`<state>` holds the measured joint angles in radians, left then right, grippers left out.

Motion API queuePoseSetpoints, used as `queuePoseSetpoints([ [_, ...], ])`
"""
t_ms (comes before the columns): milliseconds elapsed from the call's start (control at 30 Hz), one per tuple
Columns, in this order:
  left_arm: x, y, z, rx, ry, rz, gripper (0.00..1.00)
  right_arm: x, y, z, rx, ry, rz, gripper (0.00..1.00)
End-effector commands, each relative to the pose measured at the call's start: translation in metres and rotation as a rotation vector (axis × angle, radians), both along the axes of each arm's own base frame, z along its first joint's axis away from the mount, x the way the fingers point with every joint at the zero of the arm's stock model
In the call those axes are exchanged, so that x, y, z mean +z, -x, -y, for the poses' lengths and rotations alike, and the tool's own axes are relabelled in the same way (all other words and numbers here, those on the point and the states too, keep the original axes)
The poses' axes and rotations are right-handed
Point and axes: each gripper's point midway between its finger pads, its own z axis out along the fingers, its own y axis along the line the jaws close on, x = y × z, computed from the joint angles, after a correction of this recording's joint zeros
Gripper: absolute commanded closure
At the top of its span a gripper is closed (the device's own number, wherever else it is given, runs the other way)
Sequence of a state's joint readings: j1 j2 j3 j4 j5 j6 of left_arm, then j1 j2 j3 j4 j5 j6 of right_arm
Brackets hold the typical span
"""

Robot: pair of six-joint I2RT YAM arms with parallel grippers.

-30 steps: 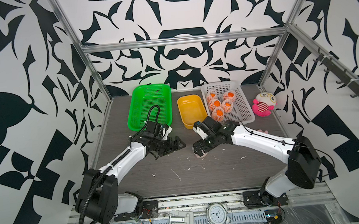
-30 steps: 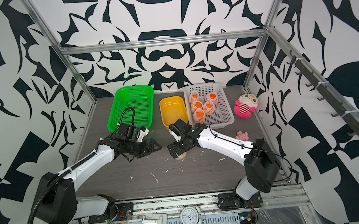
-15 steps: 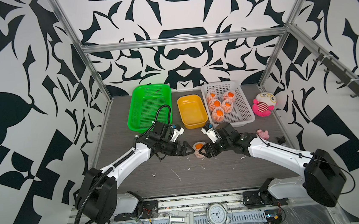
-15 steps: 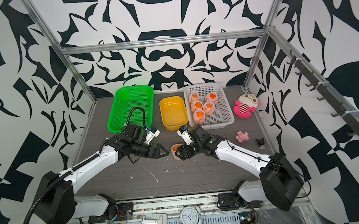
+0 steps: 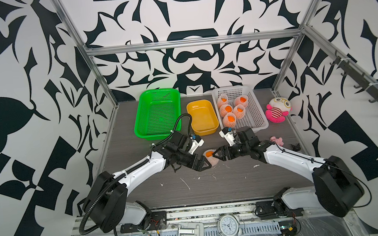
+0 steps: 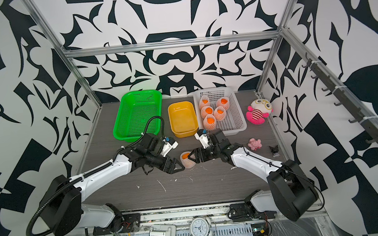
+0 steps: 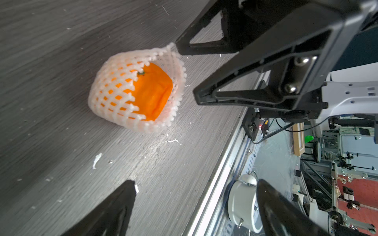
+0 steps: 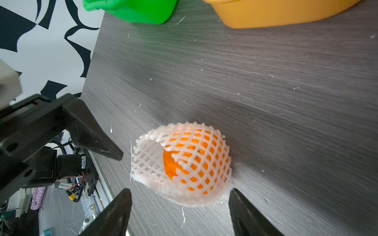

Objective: Remove foam nets from oranges
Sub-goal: Remove the foam net from the orange.

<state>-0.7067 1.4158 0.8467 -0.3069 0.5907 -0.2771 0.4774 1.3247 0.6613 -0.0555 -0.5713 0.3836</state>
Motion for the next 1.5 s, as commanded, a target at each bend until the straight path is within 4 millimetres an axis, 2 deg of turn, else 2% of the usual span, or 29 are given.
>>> queuePoseSetpoints([
  [0, -0.001, -0.012, 0.006, 0.004, -0.022, 0.059, 0.06, 0.015, -0.005, -0.003, 0.006, -0.058, 0.04, 0.23],
  [133, -0.008, -0.024, 0.012, 0.03, -0.051, 0.074, 0.12, 0.007, -0.003, -0.003, 0.027, -0.033, 0.016, 0.25],
  [367, -0.013, -0.038, 0.026, 0.028, -0.057, 0.188, 0.14, 0.007, -0.004, 0.0, 0.027, -0.044, 0.026, 0.25],
  [600, -0.022, -0.038, 0.036, -0.018, -0.067, 0.285, 0.14, 0.006, -0.004, 0.002, 0.026, -0.054, 0.018, 0.26],
  [800, -0.03, -0.039, 0.043, -0.033, -0.077, 0.294, 0.29, 0.005, -0.004, 0.003, 0.027, -0.059, 0.011, 0.26],
  [1067, -0.033, -0.036, 0.036, -0.029, -0.111, 0.282, 0.52, 0.004, -0.005, 0.005, 0.025, -0.057, 0.004, 0.27],
  [1267, -0.035, -0.035, 0.035, -0.024, -0.117, 0.27, 0.74, 0.005, -0.006, 0.004, 0.028, -0.059, 0.001, 0.28],
  [1467, -0.031, -0.032, 0.034, -0.029, -0.11, 0.263, 0.86, 0.008, -0.007, 0.004, 0.027, -0.06, 0.002, 0.29],
])
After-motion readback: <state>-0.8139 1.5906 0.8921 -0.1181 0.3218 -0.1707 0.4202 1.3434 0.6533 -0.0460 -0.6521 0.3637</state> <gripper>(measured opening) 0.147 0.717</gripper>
